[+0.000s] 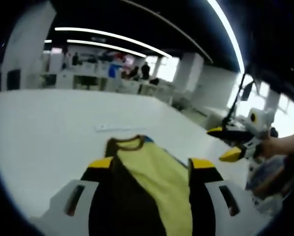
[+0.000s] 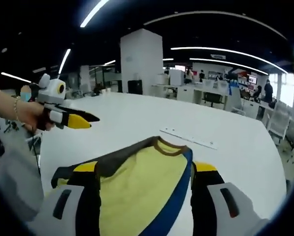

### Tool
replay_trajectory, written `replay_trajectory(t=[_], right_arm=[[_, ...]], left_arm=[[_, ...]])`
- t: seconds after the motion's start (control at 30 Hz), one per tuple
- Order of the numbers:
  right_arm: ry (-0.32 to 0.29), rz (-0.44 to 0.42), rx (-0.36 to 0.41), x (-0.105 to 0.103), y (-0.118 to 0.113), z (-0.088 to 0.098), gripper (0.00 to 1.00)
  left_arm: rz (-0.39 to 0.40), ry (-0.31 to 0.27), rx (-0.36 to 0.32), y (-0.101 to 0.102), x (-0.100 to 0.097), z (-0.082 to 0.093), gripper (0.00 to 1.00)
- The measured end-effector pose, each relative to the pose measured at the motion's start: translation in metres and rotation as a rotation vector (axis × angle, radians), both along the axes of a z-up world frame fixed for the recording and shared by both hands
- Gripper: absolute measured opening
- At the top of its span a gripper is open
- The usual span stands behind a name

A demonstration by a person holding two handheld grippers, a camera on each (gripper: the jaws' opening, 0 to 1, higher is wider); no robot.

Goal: Fold the garment on the visible template until the final outline fits inside the template.

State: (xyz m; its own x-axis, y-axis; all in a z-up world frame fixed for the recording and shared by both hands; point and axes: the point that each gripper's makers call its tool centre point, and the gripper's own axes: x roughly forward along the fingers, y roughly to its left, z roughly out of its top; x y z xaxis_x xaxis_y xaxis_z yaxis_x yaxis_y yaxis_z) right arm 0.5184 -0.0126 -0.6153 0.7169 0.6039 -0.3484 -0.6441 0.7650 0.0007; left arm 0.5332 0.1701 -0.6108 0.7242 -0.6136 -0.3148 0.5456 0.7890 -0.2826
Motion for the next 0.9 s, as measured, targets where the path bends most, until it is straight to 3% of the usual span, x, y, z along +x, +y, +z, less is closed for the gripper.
replay_trajectory(t=[0.1, 0.37, 0.47, 0.63, 0.77, 0.9], right_arm=[[-0.023, -0.002, 0.008, -0.024, -0.005, 0.009, 0.79], [-0.042, 0.089, -0.042, -0.068, -0.016, 0.015, 0.94], [-0.032, 0.126, -0.067, -0.076, -0.025, 0.014, 0.95], [-0.024, 0.157, -0.019, -0.083, -0.037, 0.025, 0.97], [-0.017, 0.172, -0.014, -0.09, -0.049, 0.027, 0.99], [-0.021, 0.182, 0.005, -0.1, -0.057, 0.028, 0.99]], left_arm=[[-0.026, -0.018, -0.01, 0.006, -0.023, 0.013, 0.61], [-0.036, -0.045, -0.03, 0.008, -0.057, 0.037, 0.7], [-0.02, -0.063, -0.03, 0.004, -0.063, 0.045, 0.74], [0.022, -0.082, -0.032, -0.006, -0.077, 0.059, 0.79], [0.023, -0.091, 0.049, -0.016, -0.095, 0.057, 0.83], [0.025, -0.076, 0.043, -0.019, -0.11, 0.056, 0.88]])
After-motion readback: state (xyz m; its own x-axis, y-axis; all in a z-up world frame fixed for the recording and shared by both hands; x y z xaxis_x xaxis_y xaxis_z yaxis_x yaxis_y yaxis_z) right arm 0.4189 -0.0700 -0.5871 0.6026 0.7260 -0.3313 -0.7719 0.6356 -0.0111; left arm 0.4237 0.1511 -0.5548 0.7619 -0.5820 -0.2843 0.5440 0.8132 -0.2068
